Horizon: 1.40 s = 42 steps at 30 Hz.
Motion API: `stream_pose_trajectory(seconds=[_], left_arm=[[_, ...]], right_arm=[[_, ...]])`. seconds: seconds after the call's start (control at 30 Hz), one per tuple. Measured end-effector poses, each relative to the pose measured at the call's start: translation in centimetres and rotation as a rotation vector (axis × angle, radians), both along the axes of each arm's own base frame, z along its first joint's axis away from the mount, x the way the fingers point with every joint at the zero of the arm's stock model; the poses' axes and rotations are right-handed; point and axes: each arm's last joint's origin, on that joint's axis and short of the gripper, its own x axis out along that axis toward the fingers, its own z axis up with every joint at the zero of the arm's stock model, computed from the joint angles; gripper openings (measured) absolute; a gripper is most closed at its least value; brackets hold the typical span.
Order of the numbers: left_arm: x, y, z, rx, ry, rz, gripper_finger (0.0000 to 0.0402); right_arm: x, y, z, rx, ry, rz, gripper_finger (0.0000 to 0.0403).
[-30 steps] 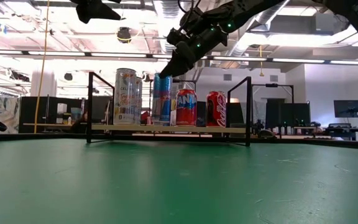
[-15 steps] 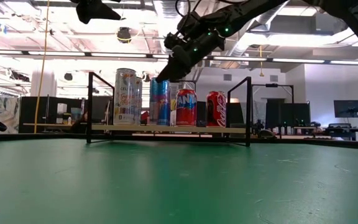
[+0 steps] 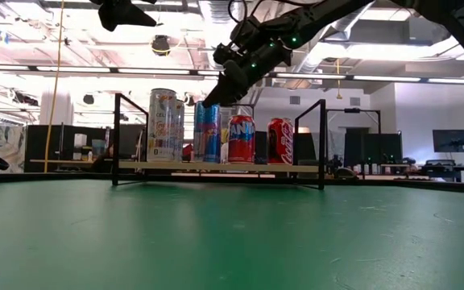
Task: Place canned beverage on shelf
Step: Put the blue soda can on the shelf aligned with the other blue soda can, then put the orange soda can on the shelf aligned with the other orange soda can
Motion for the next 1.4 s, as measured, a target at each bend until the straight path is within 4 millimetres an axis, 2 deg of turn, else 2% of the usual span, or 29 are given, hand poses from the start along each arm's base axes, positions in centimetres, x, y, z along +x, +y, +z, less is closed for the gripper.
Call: stream_pose_trajectory(seconds=[0.3, 0.7, 0.97, 1.2, 1.4], left_arm=[[0.0, 0.0, 0.0, 0.011, 0.003, -0.003, 0.0290], [0.0, 0.0, 0.0, 0.006, 0.002, -0.019, 0.0290], [0.0, -0.1, 0.0, 0.003, 0.001, -0.027, 0.0290], [-0.2, -0.3, -0.3, -0.017, 0.032, -0.094, 0.0290], [-0.7, -0.7, -0.6, -0.102, 0.066, -0.218, 0.0290]], right_arm=[[-0.1, 0.0, -0.4, 0.016, 0.032, -0.029, 0.0329], [-0.1, 0.0, -0.2, 0.006, 0.023, -0.025, 0.0337], [-0.5, -0.1, 0.7, -0.002, 0.005, -0.030, 0.0336], [-2.1, 0.2, 3.2, -0.006, -0.015, -0.043, 0.0335], [-4.1, 1.7, 7.1, -0.012, -0.069, -0.046, 0.0334]])
